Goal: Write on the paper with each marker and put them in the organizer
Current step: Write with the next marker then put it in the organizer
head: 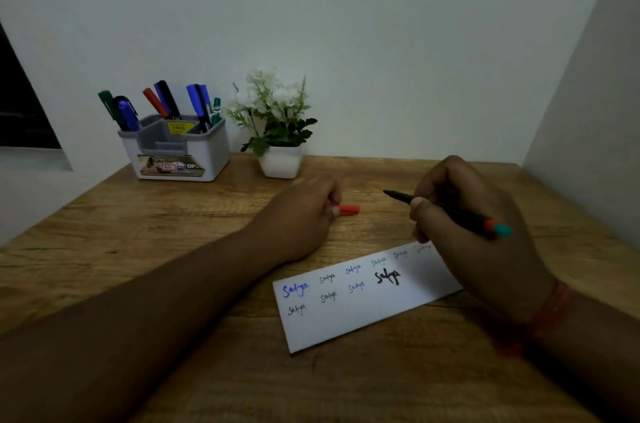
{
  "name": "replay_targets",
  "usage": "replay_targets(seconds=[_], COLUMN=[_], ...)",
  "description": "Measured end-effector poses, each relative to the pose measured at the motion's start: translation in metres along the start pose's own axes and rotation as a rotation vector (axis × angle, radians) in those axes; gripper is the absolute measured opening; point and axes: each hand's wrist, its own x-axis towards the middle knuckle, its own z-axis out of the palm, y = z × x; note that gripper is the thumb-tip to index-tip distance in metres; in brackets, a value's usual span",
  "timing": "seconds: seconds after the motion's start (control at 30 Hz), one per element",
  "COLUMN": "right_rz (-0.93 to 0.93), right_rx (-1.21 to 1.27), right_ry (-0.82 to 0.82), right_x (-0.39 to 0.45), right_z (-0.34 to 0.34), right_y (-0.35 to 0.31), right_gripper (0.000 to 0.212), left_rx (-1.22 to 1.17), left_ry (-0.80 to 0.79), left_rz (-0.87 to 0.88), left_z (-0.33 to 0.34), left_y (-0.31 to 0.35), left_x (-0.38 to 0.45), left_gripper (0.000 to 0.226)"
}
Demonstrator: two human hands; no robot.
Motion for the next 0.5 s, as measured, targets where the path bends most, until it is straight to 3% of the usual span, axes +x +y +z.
replay_targets(seconds=[0.13, 0.37, 0.5], right_rz=[0.011, 0.135, 0.211], right_rx=[0.002, 0.054, 0.140], right_ry=[-0.024, -0.020, 0.006], right_x=[0.000, 0.003, 0.005], right_z=[0.000, 0.001, 0.001], right_y=[0.000, 0.003, 0.003], right_gripper=[0.007, 0.019, 0.023], left_rx=[0.058, 0.273, 0.394], left_ry=[0.014, 0.073, 0.103], left_rz=[0.030, 0.023, 0.098], left_z=[0.000, -0.002, -0.002], left_y=[0.000, 0.004, 0.010], left_x=[-0.001, -0.003, -0.005], left_gripper=[0.010, 0.064, 0.075])
